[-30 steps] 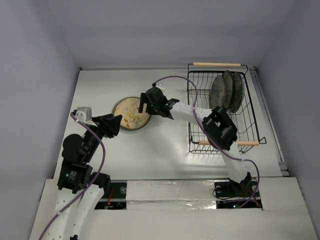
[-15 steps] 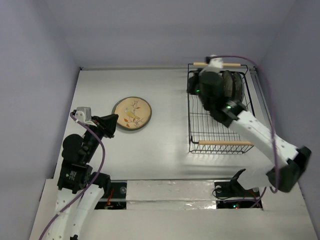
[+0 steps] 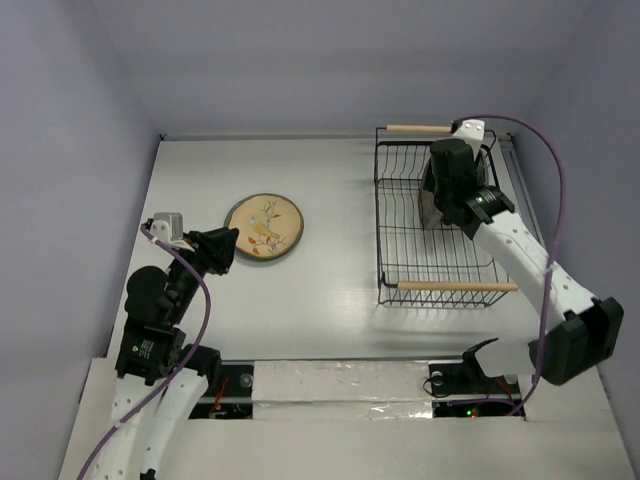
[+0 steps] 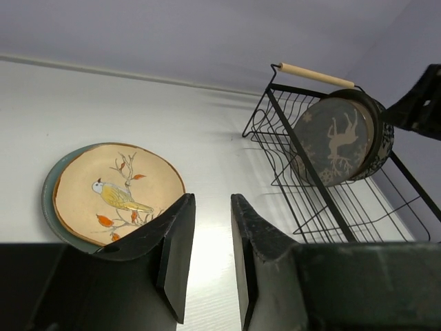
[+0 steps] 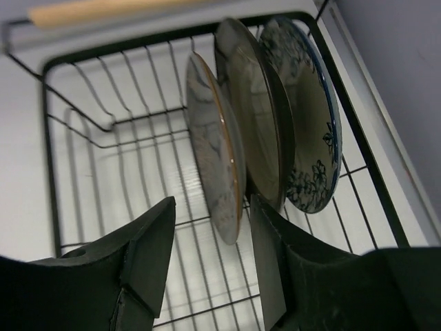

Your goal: Unload the plates from the dish rack

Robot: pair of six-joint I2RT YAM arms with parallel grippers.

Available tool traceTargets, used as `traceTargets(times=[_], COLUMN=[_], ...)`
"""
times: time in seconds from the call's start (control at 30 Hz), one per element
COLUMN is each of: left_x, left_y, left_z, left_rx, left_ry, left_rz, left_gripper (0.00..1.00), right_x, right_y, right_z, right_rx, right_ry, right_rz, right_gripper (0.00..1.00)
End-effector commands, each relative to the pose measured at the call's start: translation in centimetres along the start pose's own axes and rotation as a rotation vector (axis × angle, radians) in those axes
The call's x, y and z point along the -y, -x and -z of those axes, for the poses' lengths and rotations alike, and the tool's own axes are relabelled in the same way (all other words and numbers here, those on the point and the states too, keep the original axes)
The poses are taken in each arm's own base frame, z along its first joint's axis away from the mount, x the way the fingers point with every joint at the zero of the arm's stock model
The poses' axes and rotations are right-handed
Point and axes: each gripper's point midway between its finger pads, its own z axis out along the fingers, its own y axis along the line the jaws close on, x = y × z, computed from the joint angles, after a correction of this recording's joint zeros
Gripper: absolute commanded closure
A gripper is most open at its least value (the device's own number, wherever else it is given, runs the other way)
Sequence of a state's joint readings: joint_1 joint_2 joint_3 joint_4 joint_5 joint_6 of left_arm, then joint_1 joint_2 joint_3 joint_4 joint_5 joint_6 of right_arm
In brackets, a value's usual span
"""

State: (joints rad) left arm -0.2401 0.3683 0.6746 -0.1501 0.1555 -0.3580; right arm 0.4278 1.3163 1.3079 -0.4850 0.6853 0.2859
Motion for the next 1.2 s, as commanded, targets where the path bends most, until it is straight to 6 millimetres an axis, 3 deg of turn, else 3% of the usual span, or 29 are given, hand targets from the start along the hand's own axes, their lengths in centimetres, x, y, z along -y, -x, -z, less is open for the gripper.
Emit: traceTargets(times=[0.0,0.13,0.37,0.57,0.87,1.17], left_x=[0.6,0.6,0.8,0.8,0.8,0.9], left_y=[1.9,1.9,2.0,2.0,2.0,1.9], left_z=[0.1,0.2,0.3,0.3,0.1,0.0], left_rx=[0.058,0.058,0.060,0.058,0.058,0.052], left_ry=[-0.013,-0.013,-0.022,-0.021,-0.024,-0.027], left_rz=[-0.006,-0.007,-0.010,-0.009,-0.011,-0.009], left_gripper=[0.75,0.73,0.72,0.72,0.71,0.69], right_x=[0.8,1.5,1.8,1.8,2.6,1.8], right_y=[0.1,-0.5,-4.0,-4.7,-2.5,3.0], right_z=[-1.9,-3.9,-7.9,-10.3,-8.4,-3.7], right_rx=[-0.042,-0.073,-0.183,-0.208,-0.137,0.013], right_ry=[-0.051,-0.101,-0.162,-0.190,-0.201,-0.188], right_rz=[0.067,0.092,0.168,0.203,0.255,0.221], right_gripper=[0.48,0.48,0.50,0.66,0.96,1.00])
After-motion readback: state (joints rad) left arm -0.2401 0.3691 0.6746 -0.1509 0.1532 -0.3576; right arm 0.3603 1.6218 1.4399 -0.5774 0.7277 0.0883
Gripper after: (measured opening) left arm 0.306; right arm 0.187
